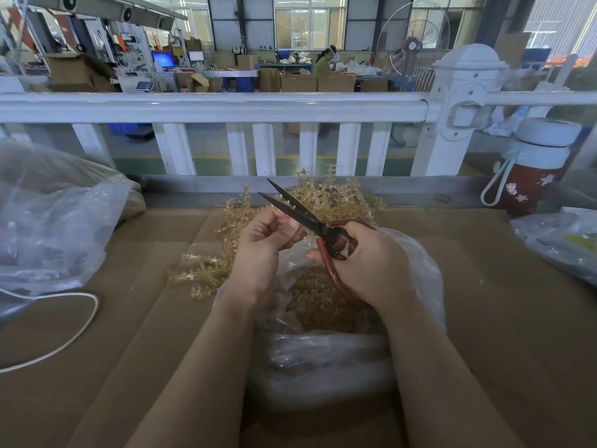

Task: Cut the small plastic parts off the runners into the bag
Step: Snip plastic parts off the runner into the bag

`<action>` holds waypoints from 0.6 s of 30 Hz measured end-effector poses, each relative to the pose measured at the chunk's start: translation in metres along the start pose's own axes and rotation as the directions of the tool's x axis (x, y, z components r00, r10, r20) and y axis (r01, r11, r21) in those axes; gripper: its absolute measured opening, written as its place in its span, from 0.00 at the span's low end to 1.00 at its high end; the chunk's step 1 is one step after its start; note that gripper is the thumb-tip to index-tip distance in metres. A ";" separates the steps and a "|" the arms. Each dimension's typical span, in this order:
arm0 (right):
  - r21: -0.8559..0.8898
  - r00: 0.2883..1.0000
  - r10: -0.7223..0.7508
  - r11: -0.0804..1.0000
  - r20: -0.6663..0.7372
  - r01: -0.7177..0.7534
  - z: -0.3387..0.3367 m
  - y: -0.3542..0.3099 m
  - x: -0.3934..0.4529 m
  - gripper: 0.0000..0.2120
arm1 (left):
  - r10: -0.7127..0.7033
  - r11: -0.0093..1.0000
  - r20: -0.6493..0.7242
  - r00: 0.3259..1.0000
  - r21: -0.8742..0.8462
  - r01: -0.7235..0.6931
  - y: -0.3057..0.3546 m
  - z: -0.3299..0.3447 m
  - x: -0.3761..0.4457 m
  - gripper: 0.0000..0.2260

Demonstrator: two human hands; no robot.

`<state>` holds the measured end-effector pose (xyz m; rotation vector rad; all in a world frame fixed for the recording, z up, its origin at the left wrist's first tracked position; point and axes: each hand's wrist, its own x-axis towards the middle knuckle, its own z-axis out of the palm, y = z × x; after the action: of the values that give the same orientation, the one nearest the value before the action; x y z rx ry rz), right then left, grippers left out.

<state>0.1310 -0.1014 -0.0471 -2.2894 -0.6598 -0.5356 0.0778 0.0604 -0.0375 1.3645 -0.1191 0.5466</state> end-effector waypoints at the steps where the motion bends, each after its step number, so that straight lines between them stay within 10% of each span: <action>1: 0.004 1.000 -0.002 1.000 -0.002 0.002 0.000 0.000 0.000 0.24 | -0.004 1.000 -0.001 1.000 0.004 0.004 0.000 0.000 0.000 0.11; 18: 0.013 1.000 0.000 1.000 0.024 0.000 0.001 0.004 0.001 0.25 | 0.025 0.999 -0.139 0.990 -0.040 -0.031 0.000 -0.002 0.002 0.04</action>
<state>0.1339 -0.1031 -0.0494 -2.2871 -0.6732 -0.5036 0.0788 0.0625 -0.0370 1.2818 -0.0362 0.6574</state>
